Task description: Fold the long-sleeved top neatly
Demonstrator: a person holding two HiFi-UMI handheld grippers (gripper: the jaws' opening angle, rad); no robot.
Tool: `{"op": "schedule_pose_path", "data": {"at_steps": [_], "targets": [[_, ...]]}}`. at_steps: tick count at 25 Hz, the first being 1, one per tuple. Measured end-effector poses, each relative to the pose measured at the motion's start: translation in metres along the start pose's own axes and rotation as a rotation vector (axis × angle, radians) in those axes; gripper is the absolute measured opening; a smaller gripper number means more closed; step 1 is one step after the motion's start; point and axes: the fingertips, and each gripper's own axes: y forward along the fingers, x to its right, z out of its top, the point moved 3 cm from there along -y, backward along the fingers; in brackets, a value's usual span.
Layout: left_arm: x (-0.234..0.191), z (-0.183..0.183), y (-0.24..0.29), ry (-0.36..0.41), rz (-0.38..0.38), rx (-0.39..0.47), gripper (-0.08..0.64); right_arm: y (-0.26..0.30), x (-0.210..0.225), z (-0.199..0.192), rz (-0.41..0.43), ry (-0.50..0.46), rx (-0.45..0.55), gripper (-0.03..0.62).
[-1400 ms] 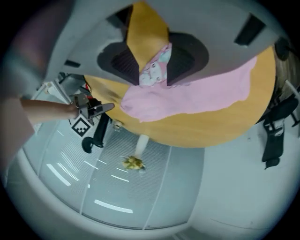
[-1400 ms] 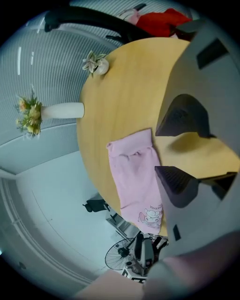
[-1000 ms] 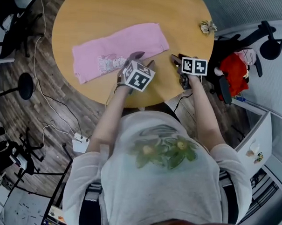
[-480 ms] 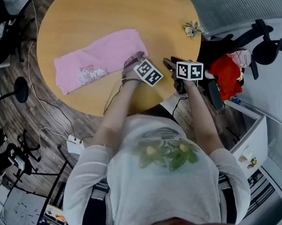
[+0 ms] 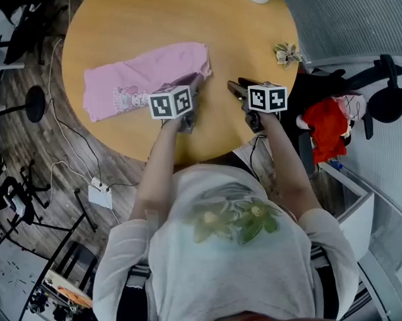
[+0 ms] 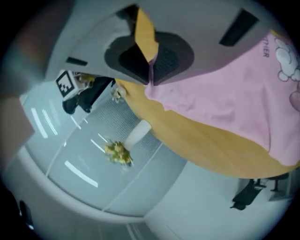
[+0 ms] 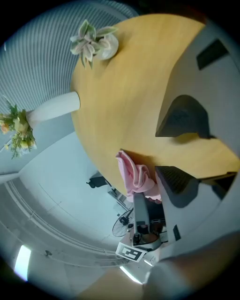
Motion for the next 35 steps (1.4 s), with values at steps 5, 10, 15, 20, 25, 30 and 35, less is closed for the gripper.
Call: {"op": "schedule_pose_path", "data": {"at_steps": [5,10,15,20,25,30,35], "targets": [[-0.031,0.029,-0.058,-0.142,0.004,0.146,0.032,0.037,-0.048,0.014,0.098,-0.048,-0.035,0.192],[-0.047,0.032,-0.079,-0.181,0.005,0.161,0.032,0.066,-0.087,0.021,0.146,-0.203,-0.059,0.192],[-0.052,0.044,-0.102,-0.178,-0.048,0.164,0.032,0.097,-0.129,0.01,0.145,-0.284,-0.117,0.192],[-0.052,0.057,-0.122,-0.157,-0.125,0.148,0.032,0.115,-0.122,0.021,-0.026,-0.17,-0.032,0.124],[-0.068,0.071,-0.15,-0.161,-0.169,0.171,0.032,0.092,-0.137,0.055,0.047,0.028,0.126,0.025],[-0.082,0.072,-0.18,-0.157,-0.21,0.169,0.032,0.058,-0.163,0.102,0.116,0.17,0.288,0.02],[-0.101,0.062,-0.213,-0.247,-0.25,0.2,0.032,0.061,-0.201,0.141,0.112,0.096,0.329,0.02]]}}
